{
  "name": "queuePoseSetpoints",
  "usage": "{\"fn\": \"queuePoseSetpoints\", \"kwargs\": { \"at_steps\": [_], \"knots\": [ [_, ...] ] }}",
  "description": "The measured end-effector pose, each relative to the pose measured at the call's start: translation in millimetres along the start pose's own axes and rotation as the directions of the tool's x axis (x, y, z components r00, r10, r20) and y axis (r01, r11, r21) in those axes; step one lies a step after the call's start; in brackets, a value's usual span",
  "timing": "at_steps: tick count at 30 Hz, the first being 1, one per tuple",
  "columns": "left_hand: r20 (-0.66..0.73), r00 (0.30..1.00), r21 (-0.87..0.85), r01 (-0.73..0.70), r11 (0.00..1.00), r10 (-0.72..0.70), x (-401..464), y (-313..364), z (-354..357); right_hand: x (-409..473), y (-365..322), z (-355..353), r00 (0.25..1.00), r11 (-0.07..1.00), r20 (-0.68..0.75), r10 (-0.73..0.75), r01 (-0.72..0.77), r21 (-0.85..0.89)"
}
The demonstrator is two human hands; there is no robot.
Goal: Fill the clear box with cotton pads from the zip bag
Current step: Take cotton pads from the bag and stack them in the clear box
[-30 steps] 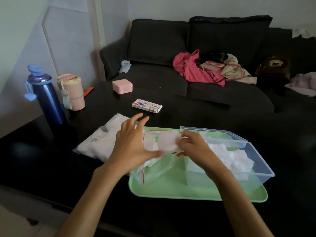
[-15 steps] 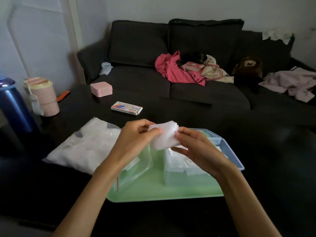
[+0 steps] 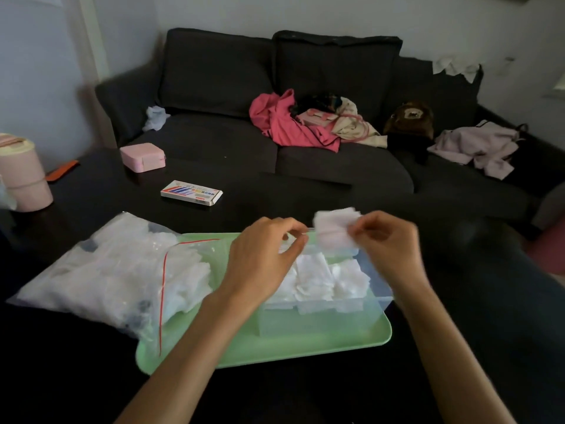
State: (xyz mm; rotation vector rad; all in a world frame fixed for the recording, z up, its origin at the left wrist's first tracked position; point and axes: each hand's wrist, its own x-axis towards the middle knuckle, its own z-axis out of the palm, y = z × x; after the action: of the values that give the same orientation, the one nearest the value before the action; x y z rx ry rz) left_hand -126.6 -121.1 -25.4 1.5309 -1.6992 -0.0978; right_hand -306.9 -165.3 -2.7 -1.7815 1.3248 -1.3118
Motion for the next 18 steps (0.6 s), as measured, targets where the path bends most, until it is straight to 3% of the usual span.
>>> {"fn": "queuePoseSetpoints", "kwargs": {
  "at_steps": [3,6,13,18],
  "knots": [
    [0.330,0.942,0.100,-0.102,0.990,0.063,-2.1,-5.7,10.3,12.7,19.5,-23.9,0.974,0.974,0.026,0.225,-0.224,-0.046],
    [0.546,0.837,0.204,-0.128,0.971,-0.004,-6.8,-10.7,18.0,14.2,36.7,-16.2,0.942,0.927,0.149,0.301,-0.253,-0.276],
    [0.623,0.781,0.238,-0.145,0.960,-0.036,-9.4,-13.6,18.4,10.8,41.6,11.9,0.983,0.714,0.075,0.170,-0.070,-0.696],
    [0.638,0.769,0.235,-0.147,0.961,-0.039,-9.2,-16.1,18.7,2.8,36.1,21.7,0.993,0.572,0.092,0.068,0.037,-0.820]
  ]
}}
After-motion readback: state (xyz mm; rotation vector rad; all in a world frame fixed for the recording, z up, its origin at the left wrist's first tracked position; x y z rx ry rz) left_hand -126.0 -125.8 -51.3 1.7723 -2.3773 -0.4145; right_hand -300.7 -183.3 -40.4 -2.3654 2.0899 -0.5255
